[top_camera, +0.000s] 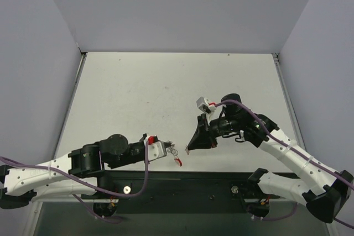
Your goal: Put the keys on the keyring
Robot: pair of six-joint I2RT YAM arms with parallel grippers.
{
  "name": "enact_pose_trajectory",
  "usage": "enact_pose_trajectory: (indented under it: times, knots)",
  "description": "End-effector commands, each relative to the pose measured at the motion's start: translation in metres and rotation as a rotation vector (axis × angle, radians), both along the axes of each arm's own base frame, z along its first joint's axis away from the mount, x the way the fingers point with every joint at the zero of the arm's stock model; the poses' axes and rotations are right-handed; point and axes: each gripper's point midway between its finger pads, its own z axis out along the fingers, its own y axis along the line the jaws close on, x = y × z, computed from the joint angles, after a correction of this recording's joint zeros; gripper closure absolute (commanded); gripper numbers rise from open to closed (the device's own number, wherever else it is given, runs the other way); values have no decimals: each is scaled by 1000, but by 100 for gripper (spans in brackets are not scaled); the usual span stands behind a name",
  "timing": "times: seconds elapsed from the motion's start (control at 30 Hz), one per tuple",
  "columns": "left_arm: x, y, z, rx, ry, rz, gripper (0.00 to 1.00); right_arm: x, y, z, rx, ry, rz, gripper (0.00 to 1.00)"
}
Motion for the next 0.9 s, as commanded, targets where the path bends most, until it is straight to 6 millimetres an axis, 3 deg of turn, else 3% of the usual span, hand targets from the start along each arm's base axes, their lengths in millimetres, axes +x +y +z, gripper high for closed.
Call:
enact_pose_trajectory:
  times: [0.0, 0.3, 0.57, 0.87]
  knots:
    - [1, -8, 44, -147, -62, -11, 100, -2, 1, 12, 21, 19, 0, 100]
    - [1, -25, 42, -84, -94, -43, 100, 10, 7, 22, 44, 46, -84, 100]
    - [2, -27, 46, -88, -106, -39, 100, 19, 12, 14, 7, 90, -129, 100]
    - [4, -30, 42, -67, -104, -27, 100, 23, 14, 18, 6, 99, -151, 100]
